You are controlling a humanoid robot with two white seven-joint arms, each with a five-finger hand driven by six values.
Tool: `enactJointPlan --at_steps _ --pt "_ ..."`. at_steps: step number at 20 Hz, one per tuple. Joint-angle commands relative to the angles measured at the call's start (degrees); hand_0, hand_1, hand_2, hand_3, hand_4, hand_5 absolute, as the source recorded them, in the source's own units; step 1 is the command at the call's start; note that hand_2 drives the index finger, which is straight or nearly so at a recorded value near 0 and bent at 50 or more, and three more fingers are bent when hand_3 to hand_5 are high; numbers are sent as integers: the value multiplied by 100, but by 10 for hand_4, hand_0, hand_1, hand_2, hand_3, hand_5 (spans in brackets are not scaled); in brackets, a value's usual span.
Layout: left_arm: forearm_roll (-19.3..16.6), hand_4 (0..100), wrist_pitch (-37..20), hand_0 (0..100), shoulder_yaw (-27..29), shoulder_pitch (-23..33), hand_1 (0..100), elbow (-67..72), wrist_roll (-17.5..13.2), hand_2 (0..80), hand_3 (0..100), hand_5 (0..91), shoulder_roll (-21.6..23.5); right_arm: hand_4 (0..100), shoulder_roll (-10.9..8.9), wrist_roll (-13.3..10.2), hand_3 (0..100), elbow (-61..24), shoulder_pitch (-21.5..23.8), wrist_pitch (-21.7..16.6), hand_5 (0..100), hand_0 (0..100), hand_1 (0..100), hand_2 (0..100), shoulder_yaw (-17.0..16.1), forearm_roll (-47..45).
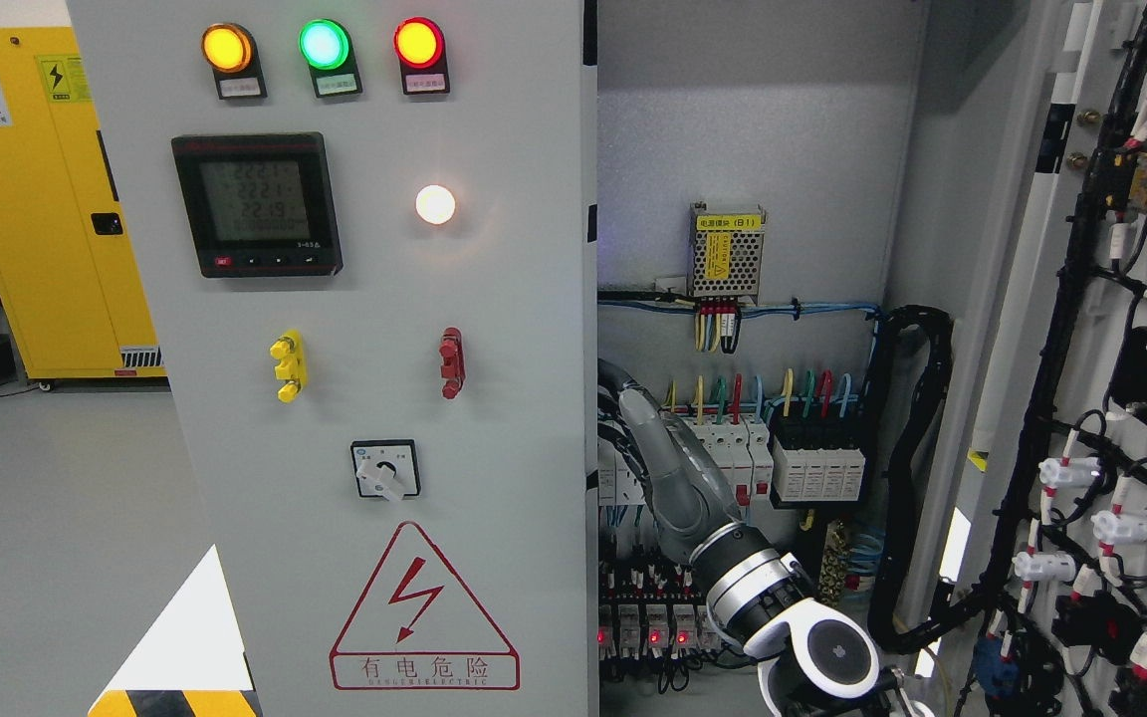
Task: Open door with both hands
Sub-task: 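Hook right hand fingers behind the inner edge of the lamp door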
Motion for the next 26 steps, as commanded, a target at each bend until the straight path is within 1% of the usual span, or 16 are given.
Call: enactJointPlan --at_steps 1,4,13,14,16,26 --pt "1 0 2 0 1 -5 0 88 -2 0 75 0 -2 0 0 63 0 323 -139 4 0 218 89 0 -282 -219" --pt "1 0 2 0 1 -5 0 88 -2 0 74 0 7 0 -9 63 0 315 -130 92 0 218 89 0 -247 -607" --pt "1 0 2 0 1 -5 0 88 -2 0 73 0 -2 0 -9 81 0 429 -183 110 0 218 89 0 -273 -950" --pt "1 0 2 0 1 -5 0 88 -2 0 74 0 -2 0 -9 159 0 429 -183 110 0 218 89 0 -273 -950" --pt "1 0 2 0 1 -5 0 88 -2 0 74 0 -2 0 -9 449 0 447 -192 110 0 218 89 0 -264 -942" --pt "1 0 2 0 1 -5 0 88 -2 0 73 0 -20 0 -18 547 0 710 -297 119 0 218 89 0 -308 -950"
